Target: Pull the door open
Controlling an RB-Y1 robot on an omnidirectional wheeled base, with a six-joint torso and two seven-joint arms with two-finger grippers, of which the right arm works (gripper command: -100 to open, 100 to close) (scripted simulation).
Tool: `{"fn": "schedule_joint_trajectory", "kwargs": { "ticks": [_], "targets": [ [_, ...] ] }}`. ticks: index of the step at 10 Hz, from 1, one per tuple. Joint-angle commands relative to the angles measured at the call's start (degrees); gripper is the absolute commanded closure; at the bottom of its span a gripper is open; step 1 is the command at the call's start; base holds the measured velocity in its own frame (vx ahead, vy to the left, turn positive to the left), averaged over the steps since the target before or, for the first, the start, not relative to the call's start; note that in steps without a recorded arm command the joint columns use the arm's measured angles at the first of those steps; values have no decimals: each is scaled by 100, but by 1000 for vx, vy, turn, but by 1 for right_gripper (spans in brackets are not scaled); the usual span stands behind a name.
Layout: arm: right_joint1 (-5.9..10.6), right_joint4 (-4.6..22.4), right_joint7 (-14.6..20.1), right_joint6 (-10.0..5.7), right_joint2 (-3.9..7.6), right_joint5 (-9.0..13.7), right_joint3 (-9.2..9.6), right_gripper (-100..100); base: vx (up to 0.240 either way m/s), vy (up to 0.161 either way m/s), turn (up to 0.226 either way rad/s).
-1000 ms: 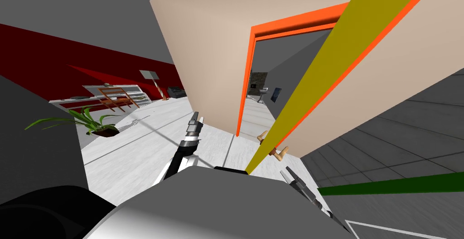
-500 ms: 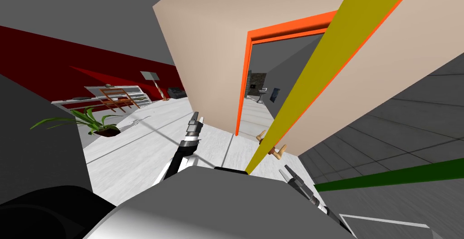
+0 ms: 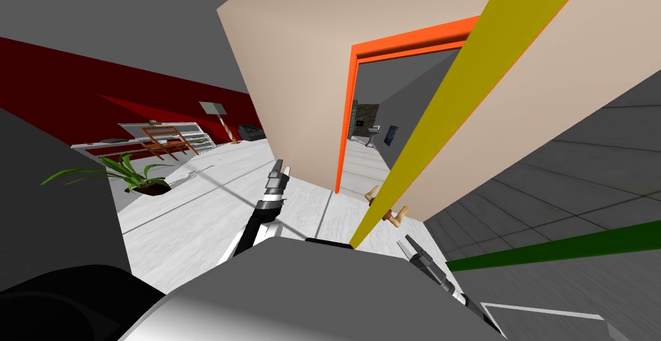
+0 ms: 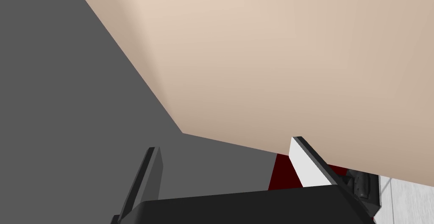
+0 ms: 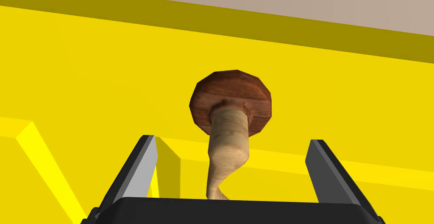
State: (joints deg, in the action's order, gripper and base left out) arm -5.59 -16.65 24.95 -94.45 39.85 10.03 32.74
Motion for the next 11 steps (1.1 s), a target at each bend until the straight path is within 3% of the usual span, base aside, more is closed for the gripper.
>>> {"fn": "schedule_joint_trajectory", "kwargs": {
  "ticks": [1, 4, 9, 11],
  "targets": [
    [0, -3, 0, 2, 1, 0, 0, -100, 8, 5, 10],
    [0, -3, 0, 2, 1, 0, 0, -100, -1, -1, 6],
    [-2, -35, 100, 42, 155, 50, 105, -100, 4, 16, -218],
    [2, -51, 110, 41, 179, 46, 137, -100, -41, -45, -93]
  ]
}}
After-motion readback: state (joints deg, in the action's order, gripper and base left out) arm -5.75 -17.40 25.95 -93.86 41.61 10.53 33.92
